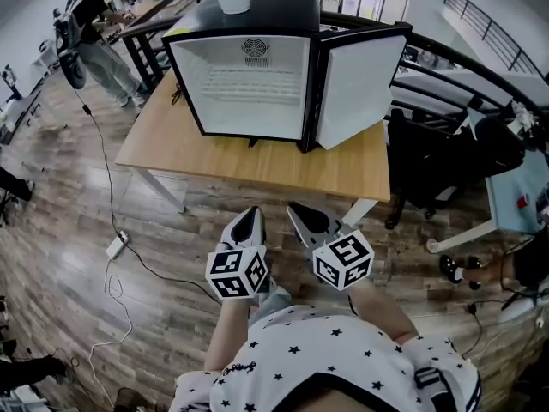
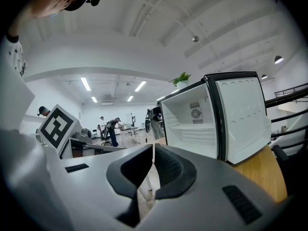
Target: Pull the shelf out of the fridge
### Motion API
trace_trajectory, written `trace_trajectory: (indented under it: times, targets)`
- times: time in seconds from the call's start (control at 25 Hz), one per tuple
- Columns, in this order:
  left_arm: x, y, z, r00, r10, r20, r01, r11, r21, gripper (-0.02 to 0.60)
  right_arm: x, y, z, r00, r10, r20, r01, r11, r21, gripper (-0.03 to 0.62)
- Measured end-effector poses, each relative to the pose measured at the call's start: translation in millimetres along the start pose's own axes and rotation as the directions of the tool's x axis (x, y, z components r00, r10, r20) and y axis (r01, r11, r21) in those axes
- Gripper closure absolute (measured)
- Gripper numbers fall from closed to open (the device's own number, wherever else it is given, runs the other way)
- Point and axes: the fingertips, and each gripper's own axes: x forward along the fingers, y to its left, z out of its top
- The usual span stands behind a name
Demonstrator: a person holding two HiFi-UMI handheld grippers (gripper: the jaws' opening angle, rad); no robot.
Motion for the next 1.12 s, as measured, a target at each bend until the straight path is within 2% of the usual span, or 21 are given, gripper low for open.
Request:
trace_trajectory:
  times: [0.24, 0.52, 0.76, 1.12]
  targets:
    - [25, 29, 20, 0.999, -0.050, -0.004, 0.050, 0.999, -0.004, 0.575, 41, -6, 11, 1.000, -0.025, 0.009, 0.025, 1.000, 0.000, 0.571]
    - [61, 63, 37, 0.996, -0.088, -0.017, 0.089, 0.995, 0.040, 0.575, 85, -22, 19, 0.996, -0.082, 0.028, 0.081, 0.997, 0.010, 0.571]
    - [92, 87, 52, 0.989, -0.147, -0.018, 0.147, 0.989, 0.002, 0.575, 118, -39, 24, 0.990, -0.134, 0.043, 0.133, 0.991, 0.016, 0.571]
    - [129, 118, 63, 0.987, -0.158, -0.020, 0.157, 0.987, -0.029, 0.575, 144, -56, 26, 0.984, -0.174, 0.047, 0.173, 0.985, 0.019, 0.572]
